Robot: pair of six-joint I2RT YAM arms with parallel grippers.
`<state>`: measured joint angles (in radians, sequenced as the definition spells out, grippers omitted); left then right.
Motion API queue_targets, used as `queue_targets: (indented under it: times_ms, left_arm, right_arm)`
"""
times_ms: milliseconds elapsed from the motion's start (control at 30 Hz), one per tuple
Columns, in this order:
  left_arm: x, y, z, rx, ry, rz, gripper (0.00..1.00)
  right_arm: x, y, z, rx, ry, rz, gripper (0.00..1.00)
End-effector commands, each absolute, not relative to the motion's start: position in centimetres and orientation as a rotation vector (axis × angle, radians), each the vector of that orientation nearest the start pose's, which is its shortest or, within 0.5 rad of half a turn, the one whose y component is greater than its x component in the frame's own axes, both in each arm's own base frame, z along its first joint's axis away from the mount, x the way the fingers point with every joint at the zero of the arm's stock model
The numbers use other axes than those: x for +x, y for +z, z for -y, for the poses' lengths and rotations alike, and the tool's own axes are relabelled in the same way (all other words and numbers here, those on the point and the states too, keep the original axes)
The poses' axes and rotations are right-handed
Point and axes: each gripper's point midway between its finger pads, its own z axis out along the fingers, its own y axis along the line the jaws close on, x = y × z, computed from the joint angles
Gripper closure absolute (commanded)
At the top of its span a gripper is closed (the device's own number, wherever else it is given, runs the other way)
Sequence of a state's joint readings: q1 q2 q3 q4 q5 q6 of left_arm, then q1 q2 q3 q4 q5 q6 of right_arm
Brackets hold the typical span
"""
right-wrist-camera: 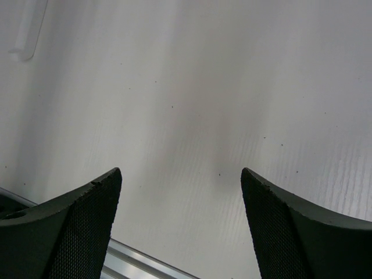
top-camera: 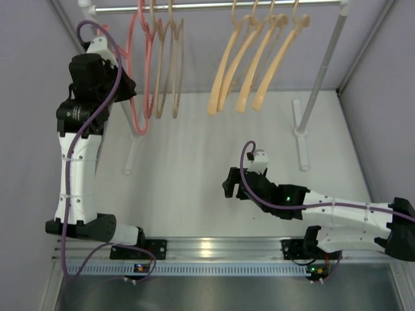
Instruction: Organize the hangers
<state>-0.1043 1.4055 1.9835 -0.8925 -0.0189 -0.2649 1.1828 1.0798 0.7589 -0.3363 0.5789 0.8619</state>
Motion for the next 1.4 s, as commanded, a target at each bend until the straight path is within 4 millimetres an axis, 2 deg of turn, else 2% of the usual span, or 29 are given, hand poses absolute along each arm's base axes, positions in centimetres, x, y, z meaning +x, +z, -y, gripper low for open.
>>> queue_targets:
  times_ms: [0,500,667,1033,1367]
  left_arm:
    - [37.3,46.2,4.5,-0.119,-0.215,-1.856,1.00]
    - [39.3,49.0,4.4,-0.038,-0.163,-1.805,1.00]
    - [40.1,50.1,5.0,0.012,-0.182,-1.775,1.00]
    - [41.8,51.1,5.4,0.028,-0.194,-1.731,1.00]
    - [43.6,50.9,6.3,0.053,-0.231,-1.718,1.00]
  right_arm:
    - [18.4,17.0,-26.9,-0.050,0.578,-2.127,0.20]
    - [18.7,17.8,-27.2,-0.092,0.567,-2.104,0.20]
    - [18.7,18.0,-27.1,-0.109,0.561,-2.094,0.20]
    - [19.0,18.4,-27.2,-0.127,0.550,-2.073,0.19]
    - [19.1,18.4,-27.1,-0.133,0.543,-2.072,0.19]
